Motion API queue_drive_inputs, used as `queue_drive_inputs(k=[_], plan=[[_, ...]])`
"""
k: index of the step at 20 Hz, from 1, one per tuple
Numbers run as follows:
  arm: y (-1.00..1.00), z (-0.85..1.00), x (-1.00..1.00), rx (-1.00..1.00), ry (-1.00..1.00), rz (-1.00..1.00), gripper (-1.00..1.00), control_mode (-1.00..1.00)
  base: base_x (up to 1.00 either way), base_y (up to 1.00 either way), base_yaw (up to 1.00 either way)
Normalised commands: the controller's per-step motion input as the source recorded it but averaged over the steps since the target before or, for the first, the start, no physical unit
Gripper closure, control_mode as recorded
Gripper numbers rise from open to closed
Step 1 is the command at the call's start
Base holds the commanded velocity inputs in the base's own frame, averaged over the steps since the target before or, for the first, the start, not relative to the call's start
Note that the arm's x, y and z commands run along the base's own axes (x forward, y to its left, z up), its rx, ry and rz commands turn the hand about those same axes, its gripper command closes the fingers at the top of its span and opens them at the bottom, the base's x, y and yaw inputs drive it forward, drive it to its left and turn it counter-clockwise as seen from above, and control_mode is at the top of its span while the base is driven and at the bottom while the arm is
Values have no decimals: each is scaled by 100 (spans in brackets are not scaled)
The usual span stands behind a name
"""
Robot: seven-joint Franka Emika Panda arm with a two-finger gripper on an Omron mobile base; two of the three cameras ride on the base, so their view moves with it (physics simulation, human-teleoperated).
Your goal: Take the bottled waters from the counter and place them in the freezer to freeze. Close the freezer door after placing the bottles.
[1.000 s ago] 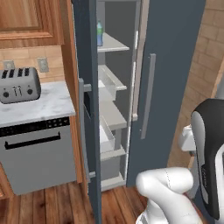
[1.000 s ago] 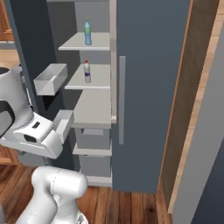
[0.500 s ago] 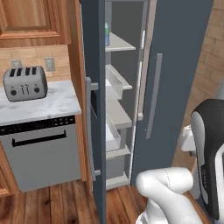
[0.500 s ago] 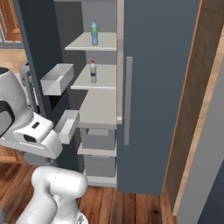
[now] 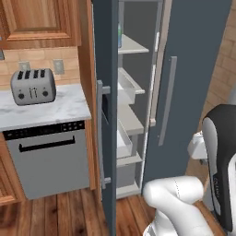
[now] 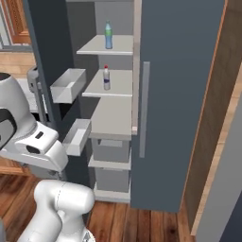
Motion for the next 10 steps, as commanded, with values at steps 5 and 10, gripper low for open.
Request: queue_drive_inputs(k=[5,10], plan=[[0,0,0,0,0,0,-100,100,0,50,0],[0,0,0,0,0,0,-100,100,0,44,1]])
